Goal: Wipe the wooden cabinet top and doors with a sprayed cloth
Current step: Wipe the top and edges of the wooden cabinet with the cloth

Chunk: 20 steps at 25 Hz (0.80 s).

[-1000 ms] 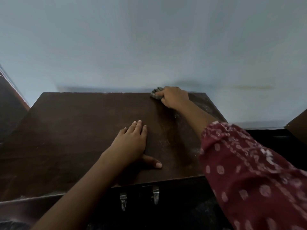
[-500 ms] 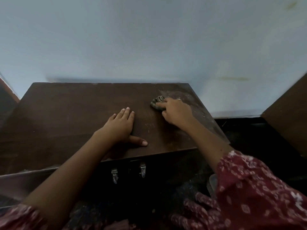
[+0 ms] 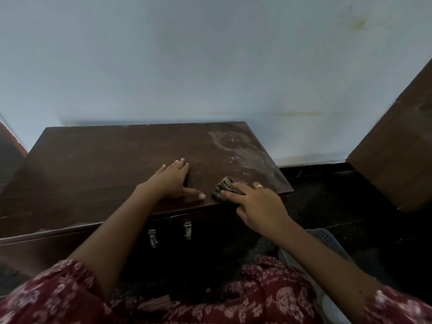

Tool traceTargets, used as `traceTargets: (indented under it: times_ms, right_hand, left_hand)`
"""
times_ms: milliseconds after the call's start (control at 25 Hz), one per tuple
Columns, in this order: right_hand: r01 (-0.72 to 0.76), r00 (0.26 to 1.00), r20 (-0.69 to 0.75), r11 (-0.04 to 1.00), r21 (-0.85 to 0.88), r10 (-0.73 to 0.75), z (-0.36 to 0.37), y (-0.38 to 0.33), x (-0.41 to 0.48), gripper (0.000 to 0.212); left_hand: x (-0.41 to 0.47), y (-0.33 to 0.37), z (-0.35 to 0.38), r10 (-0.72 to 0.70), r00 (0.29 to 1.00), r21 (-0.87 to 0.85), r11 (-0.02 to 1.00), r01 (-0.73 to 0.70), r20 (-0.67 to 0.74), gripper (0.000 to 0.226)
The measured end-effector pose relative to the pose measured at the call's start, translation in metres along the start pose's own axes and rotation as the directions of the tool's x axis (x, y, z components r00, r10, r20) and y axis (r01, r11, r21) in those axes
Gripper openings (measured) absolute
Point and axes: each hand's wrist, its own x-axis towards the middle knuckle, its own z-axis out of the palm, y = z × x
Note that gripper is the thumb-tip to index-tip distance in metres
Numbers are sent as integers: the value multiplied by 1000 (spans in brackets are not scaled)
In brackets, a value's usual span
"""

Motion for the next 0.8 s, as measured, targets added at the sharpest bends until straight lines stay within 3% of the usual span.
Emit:
traceTargets:
  times_ms: [280,600,800]
  right_hand:
    - [-26,1000,12,997,-72,27,-5,16,21,48]
    - [-55,998,-14,996,-68,54,-7,24,140,43]
    - [-114,992,-48,993,36,116,-11,27,219,34]
  left_hand:
    - [16,16,-3,-21,1000,24,999,21,-3,122]
    - [37,14,-4,-10,1000,74,997,8,23,129]
    - [43,15,-4,-12,999,120,993,8,34,132]
